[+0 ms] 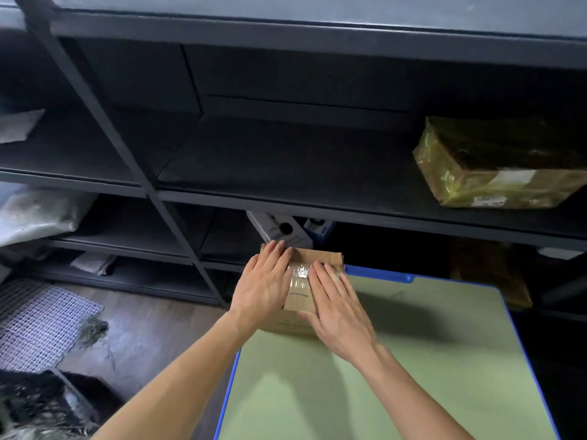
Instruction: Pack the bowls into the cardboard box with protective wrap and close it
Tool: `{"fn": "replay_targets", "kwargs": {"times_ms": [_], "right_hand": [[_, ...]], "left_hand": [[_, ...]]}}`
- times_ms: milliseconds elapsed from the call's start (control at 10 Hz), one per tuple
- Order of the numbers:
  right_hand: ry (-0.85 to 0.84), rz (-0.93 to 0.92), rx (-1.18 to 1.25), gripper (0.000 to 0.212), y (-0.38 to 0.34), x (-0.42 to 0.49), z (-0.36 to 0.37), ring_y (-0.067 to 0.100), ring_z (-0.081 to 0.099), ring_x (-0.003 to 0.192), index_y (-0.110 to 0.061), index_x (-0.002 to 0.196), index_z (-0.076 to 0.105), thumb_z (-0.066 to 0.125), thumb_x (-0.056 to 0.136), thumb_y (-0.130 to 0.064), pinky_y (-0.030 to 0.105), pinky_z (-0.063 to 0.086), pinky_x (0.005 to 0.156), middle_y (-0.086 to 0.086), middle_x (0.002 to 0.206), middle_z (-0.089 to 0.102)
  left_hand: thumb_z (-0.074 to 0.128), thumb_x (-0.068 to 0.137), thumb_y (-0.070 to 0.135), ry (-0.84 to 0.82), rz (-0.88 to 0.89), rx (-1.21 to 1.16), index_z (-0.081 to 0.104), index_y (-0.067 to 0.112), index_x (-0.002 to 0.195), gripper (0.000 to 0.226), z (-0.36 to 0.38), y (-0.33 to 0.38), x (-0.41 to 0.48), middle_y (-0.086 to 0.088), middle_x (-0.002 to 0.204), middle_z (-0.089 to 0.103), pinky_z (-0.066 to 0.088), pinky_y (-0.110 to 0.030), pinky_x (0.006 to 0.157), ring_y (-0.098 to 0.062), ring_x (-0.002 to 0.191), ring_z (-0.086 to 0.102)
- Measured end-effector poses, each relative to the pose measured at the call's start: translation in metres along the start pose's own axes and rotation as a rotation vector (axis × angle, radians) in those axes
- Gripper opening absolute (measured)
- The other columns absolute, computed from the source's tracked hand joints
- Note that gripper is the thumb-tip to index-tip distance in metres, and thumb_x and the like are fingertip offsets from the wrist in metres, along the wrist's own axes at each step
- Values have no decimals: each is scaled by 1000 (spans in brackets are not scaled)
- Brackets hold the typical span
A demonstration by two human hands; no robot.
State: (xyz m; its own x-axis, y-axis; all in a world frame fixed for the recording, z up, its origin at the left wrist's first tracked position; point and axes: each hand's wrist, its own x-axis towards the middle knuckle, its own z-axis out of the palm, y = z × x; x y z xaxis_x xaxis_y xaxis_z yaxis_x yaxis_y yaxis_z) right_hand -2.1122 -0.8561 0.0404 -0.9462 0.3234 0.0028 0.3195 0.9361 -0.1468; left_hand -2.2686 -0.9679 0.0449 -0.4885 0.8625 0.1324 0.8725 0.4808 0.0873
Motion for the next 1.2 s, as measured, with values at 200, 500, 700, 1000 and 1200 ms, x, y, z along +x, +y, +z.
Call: {"fn": "replay_targets", "kwargs": {"times_ms": [200,500,700,1000,1200], "right_hand": [[-36,28,-22,85,-1,-1,-10,23,25,150,-6,154,34,25,96,-68,36,3,120,9,161,30],[-34,52,-34,80,-13,-8,-10,24,25,150,-6,154,33,25,96,-61,38,10,119,10,161,29],[26,57,20,78,-15,-15,-26,17,13,153,-13,159,20,16,98,-61,30,-6,123,2,166,17],[66,77,74,64,-13,-21,-72,12,13,151,-18,158,20,43,104,-44,26,4,121,-5,164,21],[68,66,99,62,-17,-27,-101,11,14,151,-18,158,22,44,104,-41,24,4,121,-6,163,24]], "left_hand": [[56,96,22,-28,115,147,51,8,141,48,-5,4,-34,-11,152,42,39,-50,111,-33,146,31],[17,106,47,-130,35,91,49,6,144,65,-12,1,-48,-12,153,44,39,-43,113,-27,144,38],[26,98,53,-108,59,101,56,9,139,66,-23,-1,-46,-8,145,54,42,-41,108,-24,136,49],[41,100,44,-53,101,-68,25,17,156,65,-48,3,-35,-2,161,25,14,-44,122,-21,150,22],[42,94,44,116,165,-63,43,17,142,54,-68,4,-37,-2,143,48,34,-43,114,-23,134,46]]}}
